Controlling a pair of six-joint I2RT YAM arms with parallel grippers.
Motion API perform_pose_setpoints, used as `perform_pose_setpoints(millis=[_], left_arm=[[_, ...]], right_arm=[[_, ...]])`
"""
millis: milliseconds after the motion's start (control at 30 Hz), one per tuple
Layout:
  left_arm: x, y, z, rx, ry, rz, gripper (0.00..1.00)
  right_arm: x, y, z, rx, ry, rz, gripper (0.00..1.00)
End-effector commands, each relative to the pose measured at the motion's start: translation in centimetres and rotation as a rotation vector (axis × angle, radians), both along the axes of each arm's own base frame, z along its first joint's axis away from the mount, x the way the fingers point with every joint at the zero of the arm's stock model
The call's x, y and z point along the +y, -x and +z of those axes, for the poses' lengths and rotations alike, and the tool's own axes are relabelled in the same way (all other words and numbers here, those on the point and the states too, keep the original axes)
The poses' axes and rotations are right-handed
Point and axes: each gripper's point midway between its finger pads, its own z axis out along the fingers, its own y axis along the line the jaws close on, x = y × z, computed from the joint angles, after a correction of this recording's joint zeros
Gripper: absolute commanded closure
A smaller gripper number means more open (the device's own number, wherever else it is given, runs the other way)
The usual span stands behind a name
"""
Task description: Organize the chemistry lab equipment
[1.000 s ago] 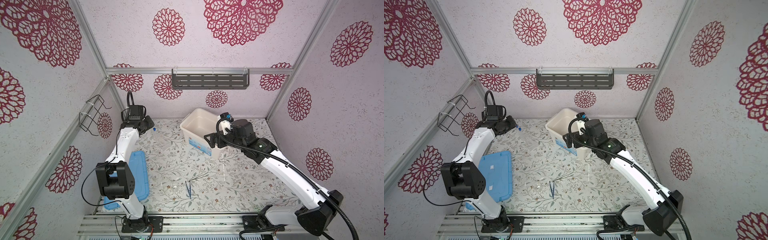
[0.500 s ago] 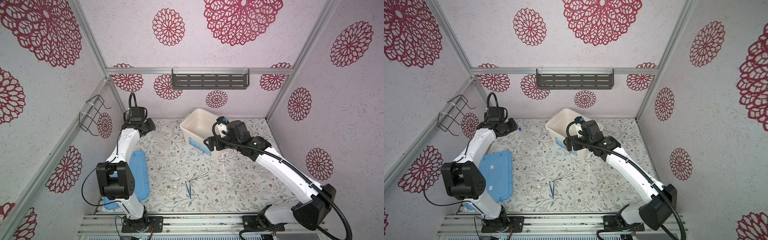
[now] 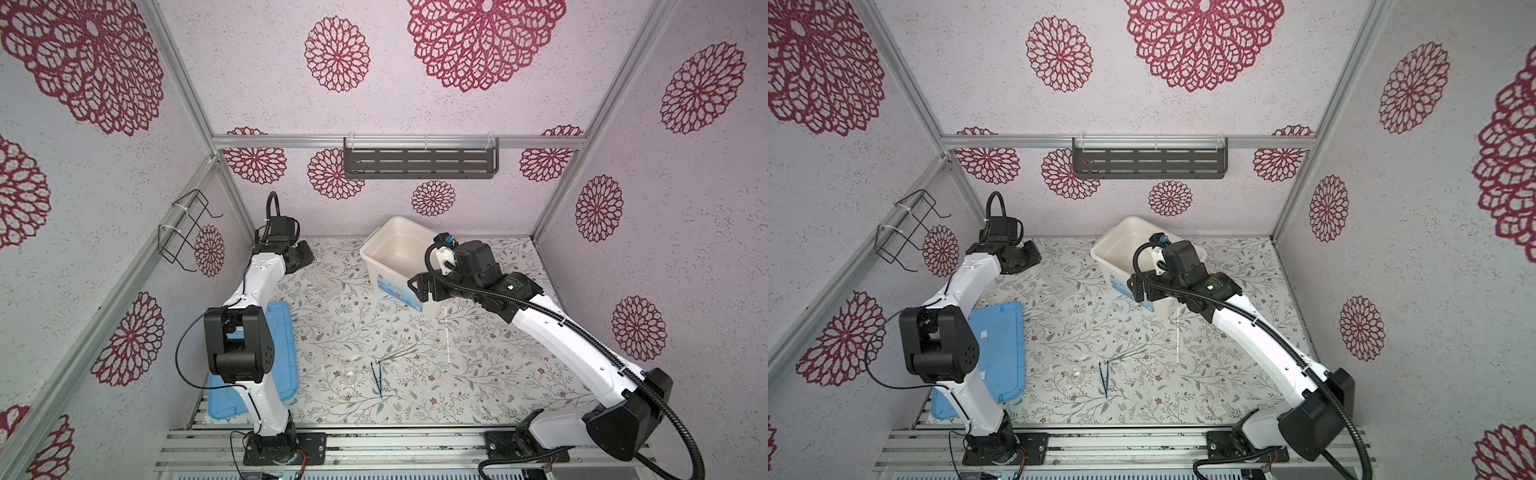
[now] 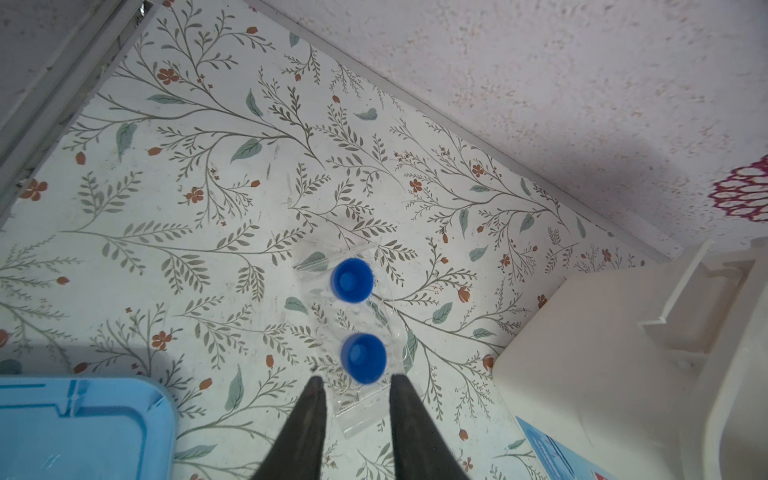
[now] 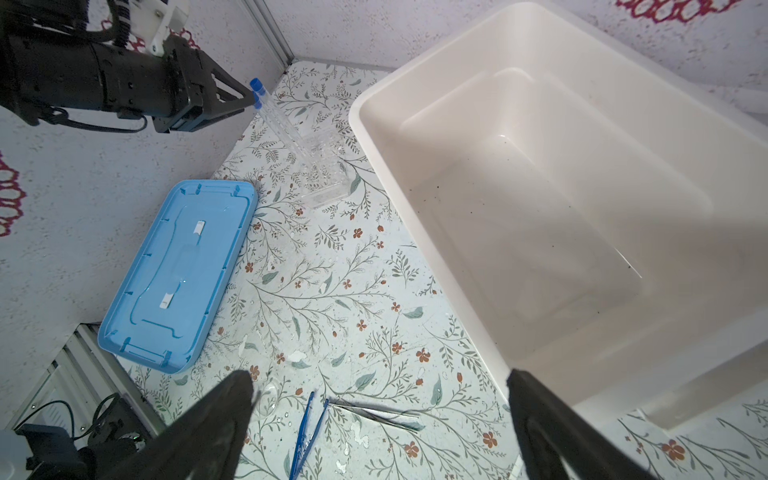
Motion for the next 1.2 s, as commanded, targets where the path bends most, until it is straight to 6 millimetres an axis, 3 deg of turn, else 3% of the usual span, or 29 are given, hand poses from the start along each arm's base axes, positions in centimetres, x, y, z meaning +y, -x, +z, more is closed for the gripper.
perform_pose_setpoints(millis=[0,367,733,1167], left_arm=[[-0.2,-0.7,1.6,-0.040,-0.006,-0.010,0.69],[0.6,-1.1,3.4,-0.090,-0.004,0.021,0.68],[1.9,-1.0,2.3,-0.057,0.011,0.084,0.72],[1.8,-0.9,1.1,-0.039,0.020,0.080,0.76]], right_arm=[[-0.8,-0.1,2.2,-0.053,-0.037,-0.033,0.01],[-0.6,-0.2,2.1,-0.049,-0.042,-0.029,0.01],[-0.5,-0.2,1.9,-0.045,-0.040,-0.026,0.01],[-0.5,-0.3,1.8,-0.042,-0.041,-0.028,0.01]])
